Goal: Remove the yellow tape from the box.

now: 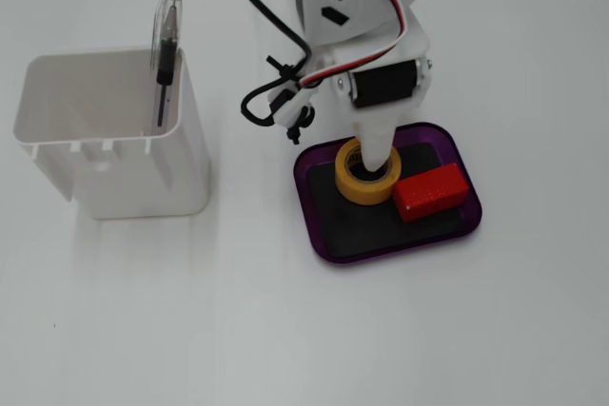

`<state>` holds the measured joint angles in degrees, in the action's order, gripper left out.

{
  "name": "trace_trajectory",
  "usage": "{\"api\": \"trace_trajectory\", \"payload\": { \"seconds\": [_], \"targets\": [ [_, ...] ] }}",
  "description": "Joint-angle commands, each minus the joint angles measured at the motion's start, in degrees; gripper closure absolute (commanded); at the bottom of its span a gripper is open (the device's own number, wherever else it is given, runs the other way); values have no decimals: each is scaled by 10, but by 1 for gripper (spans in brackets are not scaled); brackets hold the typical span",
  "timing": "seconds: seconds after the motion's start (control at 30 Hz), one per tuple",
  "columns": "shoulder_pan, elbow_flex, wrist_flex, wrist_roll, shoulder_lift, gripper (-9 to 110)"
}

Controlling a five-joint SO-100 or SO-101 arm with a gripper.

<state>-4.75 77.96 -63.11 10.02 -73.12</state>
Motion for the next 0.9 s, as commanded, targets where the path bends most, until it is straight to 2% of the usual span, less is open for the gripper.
{"api": "trace_trajectory", "payload": {
  "seconds": [0.0,0.27,0.43,0.87],
  "targets": [
    [-4,6,8,-3,-2,94],
    [-6,-1,-3,-3,-11,94],
    [-7,-34,-50,-2,-11,94],
    [-7,-40,-51,-3,-4,94]
  ]
}}
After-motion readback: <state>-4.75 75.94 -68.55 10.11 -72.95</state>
